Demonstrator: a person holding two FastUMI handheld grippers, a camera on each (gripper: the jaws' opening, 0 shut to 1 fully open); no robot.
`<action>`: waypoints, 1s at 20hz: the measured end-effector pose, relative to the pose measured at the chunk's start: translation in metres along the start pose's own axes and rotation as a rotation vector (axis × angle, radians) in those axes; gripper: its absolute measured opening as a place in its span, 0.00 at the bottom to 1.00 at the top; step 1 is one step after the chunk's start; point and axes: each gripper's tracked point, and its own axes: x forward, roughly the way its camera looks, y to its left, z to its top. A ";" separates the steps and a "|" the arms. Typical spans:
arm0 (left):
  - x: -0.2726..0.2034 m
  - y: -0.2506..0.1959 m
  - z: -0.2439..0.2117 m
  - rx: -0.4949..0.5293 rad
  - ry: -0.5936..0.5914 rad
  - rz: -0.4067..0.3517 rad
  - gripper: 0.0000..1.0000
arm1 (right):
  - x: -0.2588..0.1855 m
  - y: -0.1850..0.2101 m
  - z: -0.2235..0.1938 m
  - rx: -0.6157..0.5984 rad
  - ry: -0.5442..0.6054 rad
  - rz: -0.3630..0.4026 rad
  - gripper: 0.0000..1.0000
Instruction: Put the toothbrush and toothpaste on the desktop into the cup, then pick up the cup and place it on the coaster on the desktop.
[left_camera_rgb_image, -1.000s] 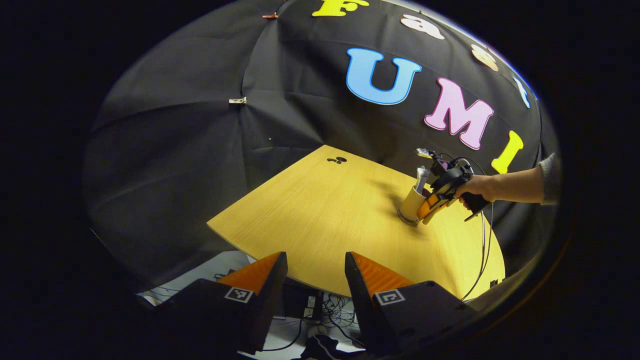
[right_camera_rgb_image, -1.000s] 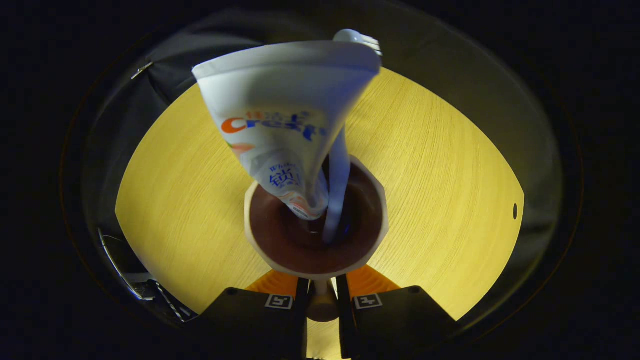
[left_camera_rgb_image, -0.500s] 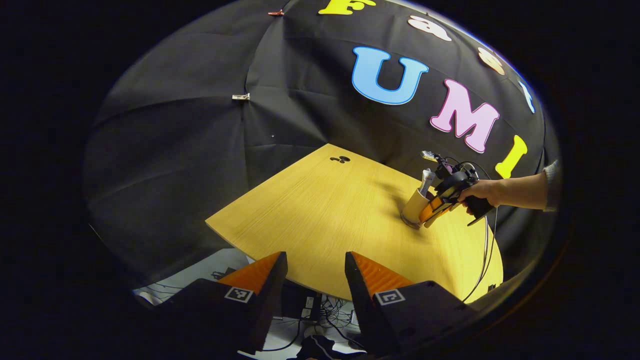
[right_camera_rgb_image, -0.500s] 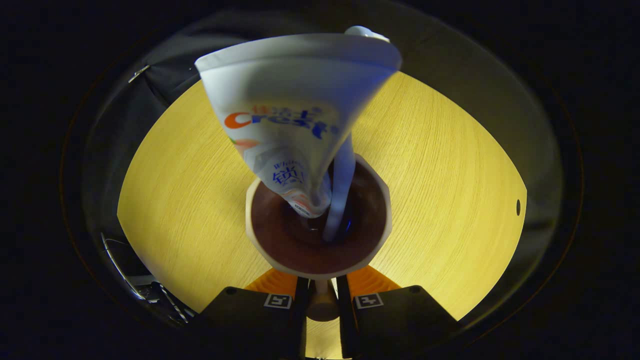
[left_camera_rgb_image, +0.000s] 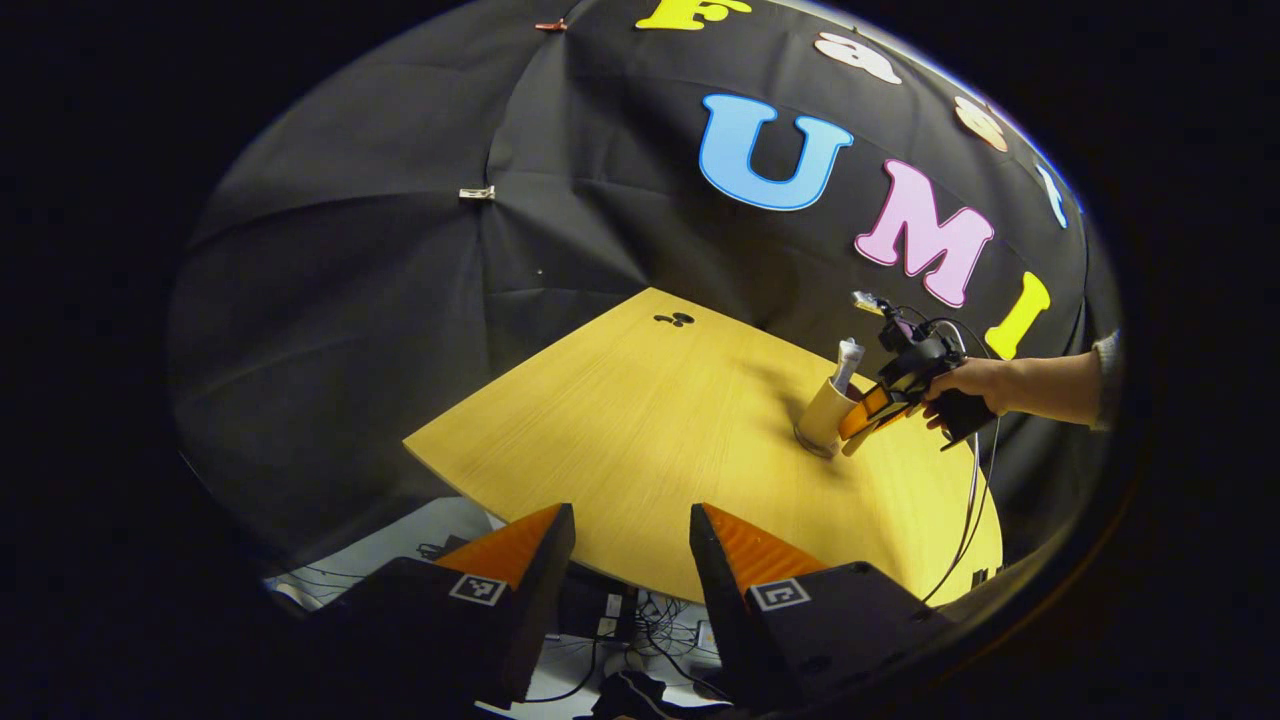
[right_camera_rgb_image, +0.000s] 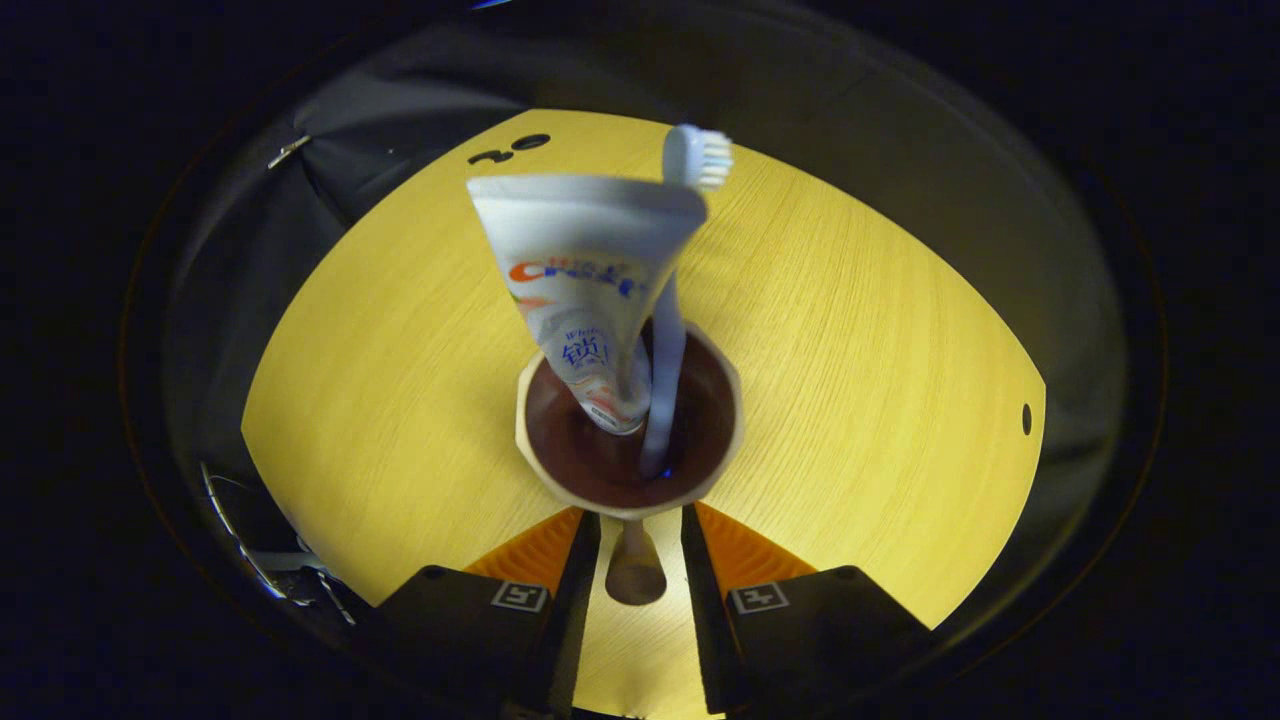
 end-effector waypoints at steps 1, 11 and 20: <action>0.003 -0.005 0.002 0.007 0.000 -0.015 0.73 | -0.010 -0.003 0.001 0.010 -0.024 0.005 0.54; 0.047 -0.082 0.036 0.151 -0.006 -0.202 0.73 | -0.137 -0.033 0.007 0.107 -0.342 0.068 0.66; 0.073 -0.159 0.074 0.260 -0.035 -0.339 0.73 | -0.249 -0.047 0.007 0.143 -0.716 0.081 0.78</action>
